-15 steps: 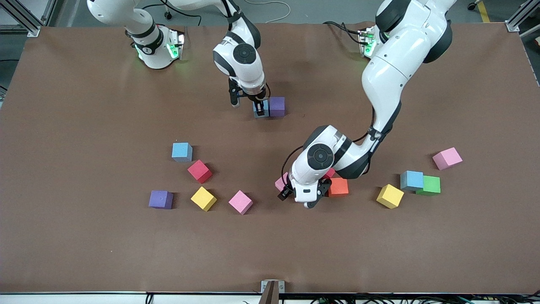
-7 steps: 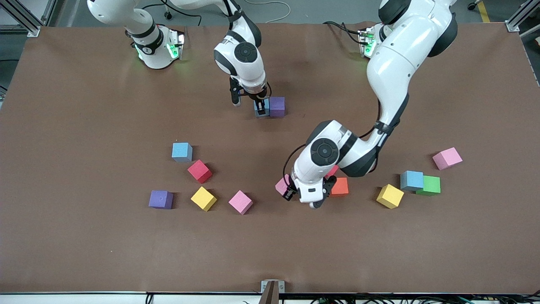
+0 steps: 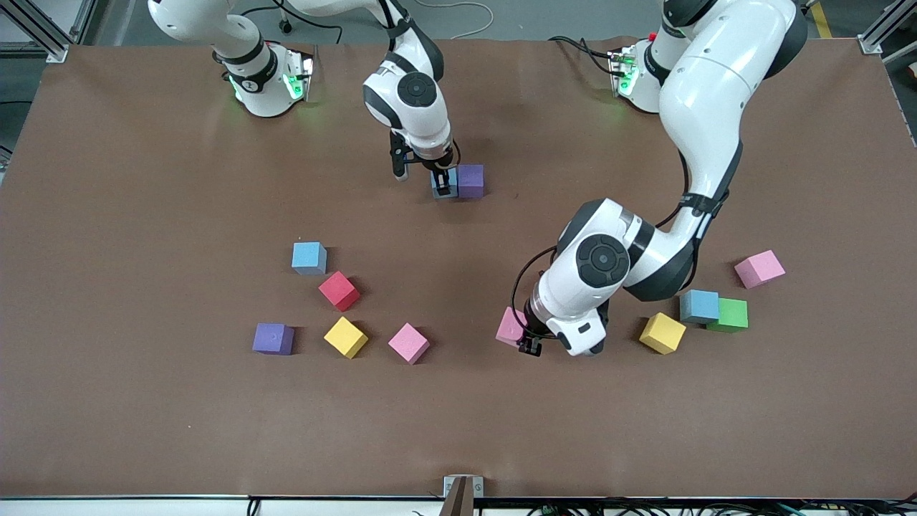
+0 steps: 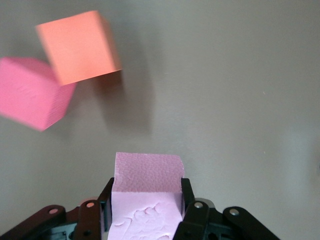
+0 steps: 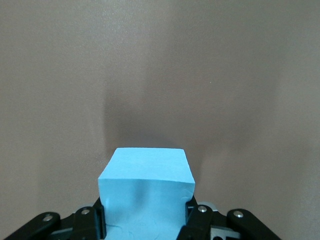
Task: Arrange 11 blocks into digit 3
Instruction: 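Place the pink cube beside purple while the right gripper sets blue beside it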
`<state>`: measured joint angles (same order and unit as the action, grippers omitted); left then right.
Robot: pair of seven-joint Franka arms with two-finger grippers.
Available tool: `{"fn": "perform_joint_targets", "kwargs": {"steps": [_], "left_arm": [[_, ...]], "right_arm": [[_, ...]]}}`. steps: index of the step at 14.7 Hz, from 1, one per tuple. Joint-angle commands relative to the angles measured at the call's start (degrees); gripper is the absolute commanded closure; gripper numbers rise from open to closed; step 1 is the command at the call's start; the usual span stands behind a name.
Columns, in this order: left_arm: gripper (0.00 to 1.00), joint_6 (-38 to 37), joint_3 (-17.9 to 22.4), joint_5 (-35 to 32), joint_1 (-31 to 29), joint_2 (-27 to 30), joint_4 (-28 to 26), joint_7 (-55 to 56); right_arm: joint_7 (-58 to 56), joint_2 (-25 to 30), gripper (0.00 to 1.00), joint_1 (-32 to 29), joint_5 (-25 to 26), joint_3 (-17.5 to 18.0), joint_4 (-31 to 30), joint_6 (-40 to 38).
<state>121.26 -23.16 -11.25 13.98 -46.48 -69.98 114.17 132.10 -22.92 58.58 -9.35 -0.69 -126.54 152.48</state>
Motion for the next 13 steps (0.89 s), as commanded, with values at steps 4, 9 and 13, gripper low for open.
{"fn": "perform_joint_targets", "kwargs": {"steps": [4, 9, 13], "left_arm": [[0.98, -1.4, -0.8, 1.8, 0.3, 5.7, -8.5, 14.7], [0.98, 11.0, -3.3, 2.1, 0.8, 17.2, -29.2, 23.8], [0.95, 14.4, -5.0, 2.1, 0.2, 20.5, -37.4, 25.3]], "right_arm": [[1.5, -2.1, 0.99, 0.1, -0.8, -0.5, 0.9, 1.0], [1.5, -2.4, 0.99, 0.0, -0.8, -0.5, 1.2, 1.0], [1.5, -2.7, 0.98, 0.1, -0.8, -0.5, 1.6, 0.9]]}}
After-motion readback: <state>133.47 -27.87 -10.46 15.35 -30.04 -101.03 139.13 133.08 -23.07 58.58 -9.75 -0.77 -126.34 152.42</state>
